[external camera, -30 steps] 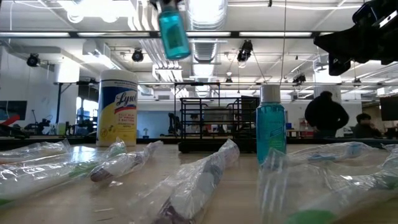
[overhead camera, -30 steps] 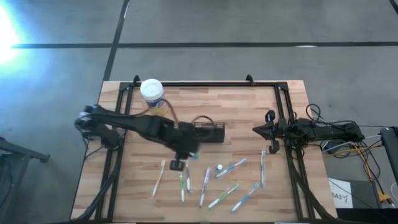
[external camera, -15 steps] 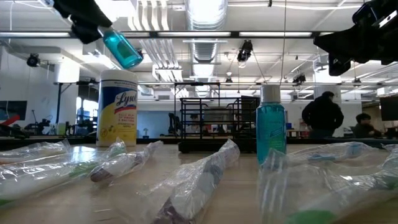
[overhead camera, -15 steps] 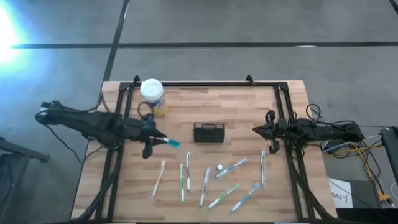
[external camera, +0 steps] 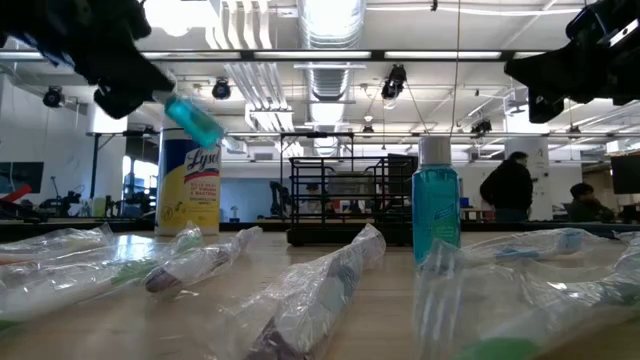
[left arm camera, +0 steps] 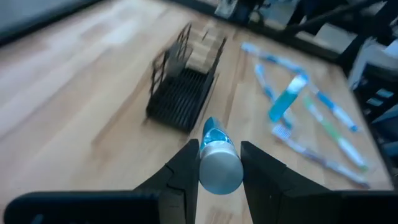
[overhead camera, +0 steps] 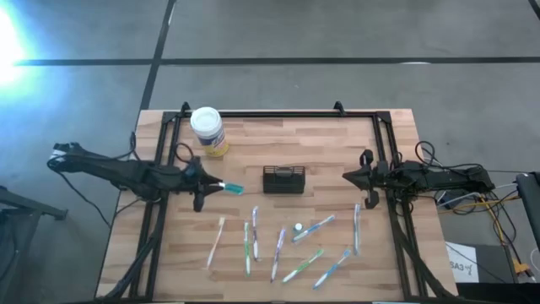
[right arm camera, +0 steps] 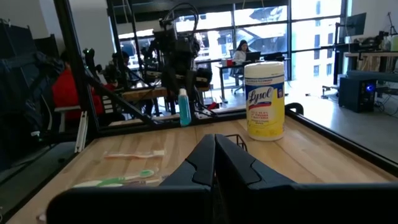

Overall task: Pick & Place toothbrushing station
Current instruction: Put the left mouthwash into the black mesh organizer

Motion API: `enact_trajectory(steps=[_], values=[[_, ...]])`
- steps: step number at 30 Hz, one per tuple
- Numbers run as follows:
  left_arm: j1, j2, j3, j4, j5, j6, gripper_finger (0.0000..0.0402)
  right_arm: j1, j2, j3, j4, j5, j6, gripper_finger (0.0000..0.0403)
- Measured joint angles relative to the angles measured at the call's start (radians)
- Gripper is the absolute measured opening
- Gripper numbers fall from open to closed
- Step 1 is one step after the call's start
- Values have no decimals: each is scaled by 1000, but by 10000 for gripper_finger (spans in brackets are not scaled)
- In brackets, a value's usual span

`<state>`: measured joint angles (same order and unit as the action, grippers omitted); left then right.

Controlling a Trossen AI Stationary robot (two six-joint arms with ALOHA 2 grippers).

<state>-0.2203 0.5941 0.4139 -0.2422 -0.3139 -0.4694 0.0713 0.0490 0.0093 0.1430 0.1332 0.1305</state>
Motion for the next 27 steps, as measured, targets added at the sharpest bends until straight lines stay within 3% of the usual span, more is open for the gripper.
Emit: enact_trajectory(steps=[7,12,18,27], values=[[0,6,6,6,1,-29,97,0,0,0,-6,0,0,8],[0,40,113,-9,5,12,97,0,1,0,-8,0,-2,8],[3,224,415,-192,6,118,97,0,0,0,-11,0,-1,8],[48,665,992,-624,49,297,97,0,0,0,-13,0,-2,8]])
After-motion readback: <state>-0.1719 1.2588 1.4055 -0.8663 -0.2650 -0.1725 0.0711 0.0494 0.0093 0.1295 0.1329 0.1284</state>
